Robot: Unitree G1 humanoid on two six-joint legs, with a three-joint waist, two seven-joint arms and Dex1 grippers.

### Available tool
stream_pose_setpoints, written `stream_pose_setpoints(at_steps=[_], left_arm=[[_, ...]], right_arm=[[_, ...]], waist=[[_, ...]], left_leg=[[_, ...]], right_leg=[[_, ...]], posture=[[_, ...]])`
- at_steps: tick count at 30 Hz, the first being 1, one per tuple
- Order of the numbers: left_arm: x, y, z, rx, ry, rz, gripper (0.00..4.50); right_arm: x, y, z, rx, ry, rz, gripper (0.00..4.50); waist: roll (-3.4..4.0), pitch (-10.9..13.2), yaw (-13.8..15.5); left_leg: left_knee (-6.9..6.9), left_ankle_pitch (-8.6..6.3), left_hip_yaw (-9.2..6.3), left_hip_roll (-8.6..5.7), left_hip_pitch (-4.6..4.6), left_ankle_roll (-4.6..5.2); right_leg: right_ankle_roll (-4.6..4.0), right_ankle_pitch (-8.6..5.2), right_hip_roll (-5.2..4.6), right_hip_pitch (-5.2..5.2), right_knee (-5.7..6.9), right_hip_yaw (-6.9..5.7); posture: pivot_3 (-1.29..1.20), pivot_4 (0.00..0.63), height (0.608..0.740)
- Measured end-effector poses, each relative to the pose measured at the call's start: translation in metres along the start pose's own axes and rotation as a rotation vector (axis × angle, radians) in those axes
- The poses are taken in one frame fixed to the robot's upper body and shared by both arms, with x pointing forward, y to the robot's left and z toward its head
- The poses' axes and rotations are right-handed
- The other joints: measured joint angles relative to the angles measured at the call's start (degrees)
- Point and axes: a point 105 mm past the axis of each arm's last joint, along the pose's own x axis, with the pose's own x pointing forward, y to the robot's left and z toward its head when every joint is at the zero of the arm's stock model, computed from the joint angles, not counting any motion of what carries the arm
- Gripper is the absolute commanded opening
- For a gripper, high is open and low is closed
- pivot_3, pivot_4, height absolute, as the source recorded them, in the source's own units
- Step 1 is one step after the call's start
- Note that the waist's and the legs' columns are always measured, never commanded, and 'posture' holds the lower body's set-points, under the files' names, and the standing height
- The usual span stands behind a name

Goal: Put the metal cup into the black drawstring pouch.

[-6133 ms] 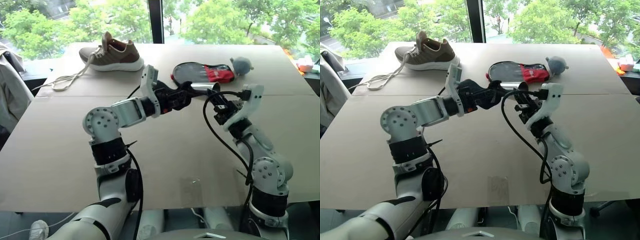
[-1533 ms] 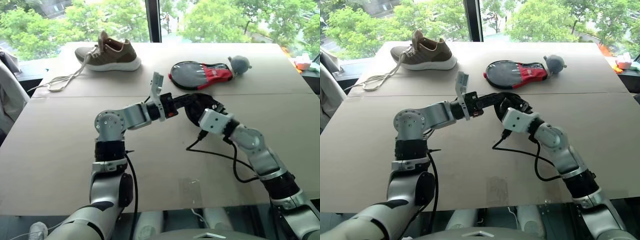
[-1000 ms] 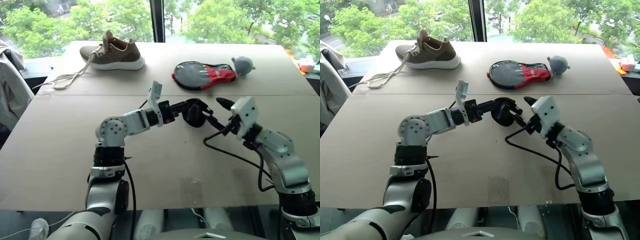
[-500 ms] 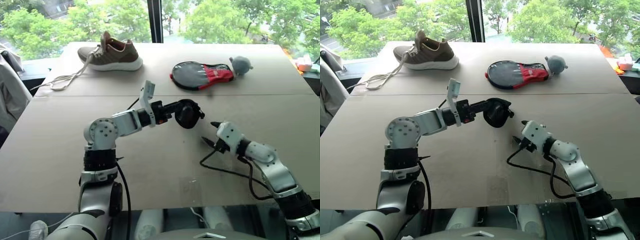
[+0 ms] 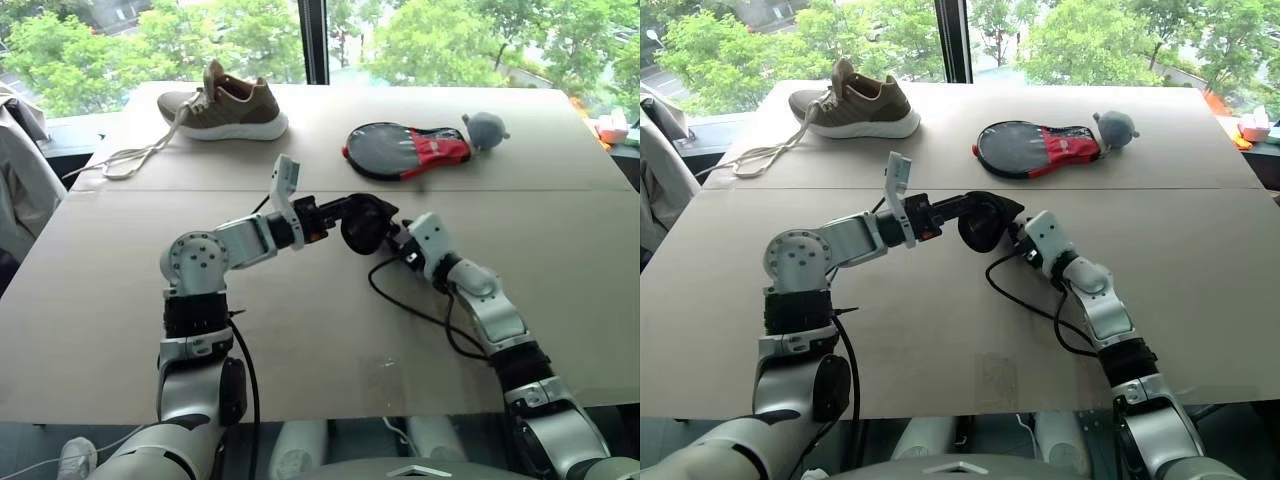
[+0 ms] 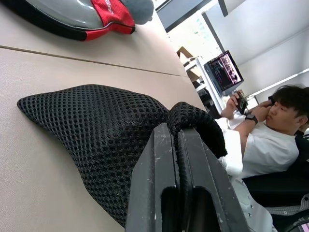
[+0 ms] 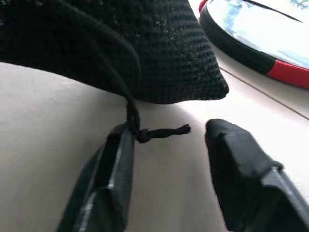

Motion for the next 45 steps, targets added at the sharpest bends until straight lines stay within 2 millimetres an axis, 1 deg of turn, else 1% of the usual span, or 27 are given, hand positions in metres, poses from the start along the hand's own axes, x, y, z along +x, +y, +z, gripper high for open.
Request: stream_pose_setpoints(at_steps=[1, 2, 3, 7, 13, 15, 16, 17, 19, 23, 24, 28, 29, 31, 34, 36, 38, 40, 42, 43, 44, 45], left_arm=[[0.0, 0.0, 0.0, 0.001, 0.0, -0.001, 0.0], [0.0, 0.0, 0.001, 0.001, -0.001, -0.001, 0.0], [0.0, 0.0, 0.001, 0.001, -0.001, -0.001, 0.0], [0.001, 0.001, 0.0, -0.014, -0.003, 0.001, 0.0], [0.001, 0.003, -0.002, -0.023, 0.005, 0.011, 0.0], [0.001, 0.003, -0.001, -0.031, -0.001, 0.013, 0.0], [0.0, 0.004, -0.001, -0.035, -0.005, 0.019, 0.0], [0.0, 0.004, -0.001, -0.036, -0.006, 0.021, 0.0], [0.0, 0.005, -0.001, -0.04, -0.008, 0.025, 0.0], [0.001, 0.004, -0.002, -0.048, -0.006, 0.02, 0.0], [0.001, 0.004, -0.002, -0.049, -0.006, 0.02, 0.0], [0.001, 0.006, -0.006, -0.056, -0.004, 0.023, 0.0], [0.001, 0.006, -0.007, -0.06, -0.006, 0.021, 0.58], [0.001, 0.005, -0.004, -0.062, -0.029, 0.013, 1.27], [-0.003, 0.001, 0.001, -0.066, -0.06, -0.013, 2.72], [-0.007, -0.001, 0.0, -0.035, -0.042, -0.011, 3.65], [-0.011, -0.002, -0.003, 0.004, -0.007, -0.008, 3.65], [-0.015, -0.008, -0.006, 0.053, 0.021, -0.045, 3.65], [-0.021, -0.024, 0.001, 0.129, 0.015, -0.135, 3.65], [-0.025, -0.041, 0.012, 0.217, -0.011, -0.21, 3.65], [-0.025, -0.047, 0.015, 0.248, -0.02, -0.231, 3.65], [-0.024, -0.053, 0.019, 0.309, -0.037, -0.246, 3.65]], right_arm=[[-0.001, 0.001, -0.001, 0.008, 0.001, 0.007, 0.57], [-0.001, 0.002, -0.002, 0.014, 0.001, 0.008, 0.14], [-0.002, 0.002, -0.002, 0.022, 0.0, 0.006, 0.07], [-0.005, 0.001, 0.0, 0.064, -0.014, -0.013, 0.07], [-0.009, -0.02, 0.008, 0.084, -0.049, -0.119, 0.07], [-0.011, -0.042, 0.021, 0.075, -0.097, -0.223, 0.07], [-0.013, -0.057, 0.034, 0.061, -0.141, -0.282, 0.07], [-0.014, -0.06, 0.037, 0.056, -0.152, -0.292, 0.07], [-0.018, -0.073, 0.049, 0.038, -0.196, -0.343, 0.07], [-0.023, -0.082, 0.063, 0.013, -0.244, -0.381, 0.07], [-0.024, -0.082, 0.064, 0.01, -0.248, -0.382, 0.07], [-0.029, -0.087, 0.082, -0.038, -0.302, -0.392, 0.07], [-0.03, -0.087, 0.086, -0.048, -0.31, -0.393, 0.0], [-0.033, -0.087, 0.095, -0.074, -0.337, -0.394, 0.0], [-0.038, -0.086, 0.107, -0.105, -0.368, -0.394, 0.0], [-0.039, -0.084, 0.118, -0.139, -0.38, -0.382, 0.0], [-0.039, -0.082, 0.132, -0.19, -0.404, -0.366, 0.0], [-0.039, -0.078, 0.146, -0.25, -0.429, -0.341, 0.0], [-0.037, -0.073, 0.159, -0.301, -0.451, -0.31, 0.0], [-0.037, -0.068, 0.172, -0.332, -0.484, -0.292, 0.0], [-0.037, -0.067, 0.177, -0.342, -0.495, -0.287, 0.0], [-0.037, -0.065, 0.185, -0.364, -0.517, -0.277, 0.0]], waist=[[0.0, 0.0, 0.0], [0.0, 0.0, 0.0], [0.0, 0.0, 0.0], [0.0, 0.0, 0.0], [0.01, 0.0, 0.0], [0.03, 0.0, 0.0], [0.03, 0.0, 0.0], [0.03, 0.0, 0.0], [0.03, 0.0, 0.0], [0.03, 0.0, 0.0], [0.03, 0.0, 0.0], [0.03, 0.0, -0.1], [0.04, 0.0, -0.1], [0.04, 0.0, 0.0], [0.04, 0.0, -0.1], [0.05, 0.0, -0.2], [0.09, 0.1, -0.2], [0.1, 0.1, -0.2], [0.11, 0.1, -0.2], [0.15, 0.1, -0.2], [0.16, 0.1, -0.1], [0.16, 0.1, 0.1]], left_leg=[[0.0, 0.0, 0.0, 0.0, 0.0, 0.0], [0.01, 0.0, -0.01, 0.0, 0.0, 0.0], [0.01, 0.0, -0.01, 0.0, 0.01, 0.01], [0.01, -0.02, -0.09, 0.0, 0.0, 0.04], [0.01, -0.01, -0.12, -0.01, 0.0, 0.02], [0.01, 0.0, -0.12, -0.02, 0.0, 0.01], [0.01, 0.0, -0.13, -0.02, 0.0, 0.01], [0.01, 0.0, -0.14, -0.02, 0.0, 0.01], [-0.01, 0.0, -0.17, -0.02, 0.0, 0.01], [-0.02, 0.01, -0.15, -0.04, -0.02, -0.02], [-0.01, 0.01, -0.15, -0.04, -0.02, -0.01], [-0.01, 0.0, -0.17, -0.03, -0.01, 0.01], [-0.01, -0.01, -0.17, -0.03, -0.02, 0.02], [-0.01, -0.01, -0.17, -0.03, -0.02, 0.02], [-0.01, -0.01, -0.17, -0.02, -0.02, 0.03], [-0.03, -0.01, -0.16, -0.02, -0.02, 0.03], [-0.03, -0.01, -0.17, -0.03, -0.02, 0.03], [-0.03, -0.01, -0.17, -0.03, -0.02, 0.02], [-0.03, 0.02, -0.17, -0.03, -0.04, -0.02], [-0.04, 0.01, -0.17, -0.02, -0.04, -0.02], [-0.04, 0.01, -0.17, -0.02, -0.03, -0.02], [-0.04, 0.01, -0.18, -0.03, -0.03, -0.02]], right_leg=[[0.0, 0.0, 0.0, 0.0, 0.01, 0.0], [0.0, 0.0, 0.0, 0.0, 0.01, 0.0], [0.0, 0.0, 0.0, 0.0, 0.02, 0.0], [-0.01, 0.01, 0.0, 0.0, 0.04, -0.07], [-0.01, 0.01, 0.0, 0.01, 0.05, -0.09], [-0.01, 0.01, -0.01, 0.0, 0.05, -0.08], [-0.02, 0.02, 0.0, 0.01, 0.05, -0.09], [-0.02, 0.02, 0.0, 0.01, 0.05, -0.09], [-0.03, 0.01, 0.01, 0.01, 0.05, -0.13], [-0.03, 0.02, -0.01, 0.01, 0.04, -0.11], [-0.03, 0.02, -0.01, 0.01, 0.04, -0.11], [-0.03, 0.02, 0.0, 0.01, 0.05, -0.11], [-0.03, 0.02, 0.0, 0.0, 0.05, -0.12], [-0.03, 0.02, 0.0, 0.0, 0.05, -0.12], [-0.03, 0.02, -0.01, 0.0, 0.05, -0.11], [-0.03, 0.02, 0.0, 0.0, 0.04, -0.11], [-0.03, 0.02, 0.0, 0.0, 0.05, -0.11], [-0.04, 0.01, 0.01, 0.0, 0.04, -0.13], [-0.04, 0.01, 0.01, -0.02, 0.03, -0.14], [-0.05, 0.01, 0.0, -0.01, 0.02, -0.15], [-0.05, 0.0, 0.0, 0.0, 0.01, -0.15], [-0.05, 0.0, -0.01, 0.01, 0.0, -0.16]], posture=[[0.0, 0.15, 0.74], [0.0, 0.15, 0.74], [0.0, 0.15, 0.74], [0.0, 0.15, 0.74], [0.0, 0.15, 0.74], [0.0, 0.15, 0.74], [0.0, 0.15, 0.74], [0.0, 0.15, 0.74], [0.0, 0.15, 0.74], [0.0, 0.15, 0.74], [0.0, 0.15, 0.74], [0.0, 0.15, 0.74], [0.0, 0.15, 0.74], [0.0, 0.15, 0.74], [0.0, 0.15, 0.74], [0.0, 0.15, 0.74], [0.0, 0.15, 0.74], [0.0, 0.15, 0.74], [0.0, 0.15, 0.74], [0.0, 0.15, 0.74], [0.0, 0.15, 0.74], [0.0, 0.15, 0.74]])
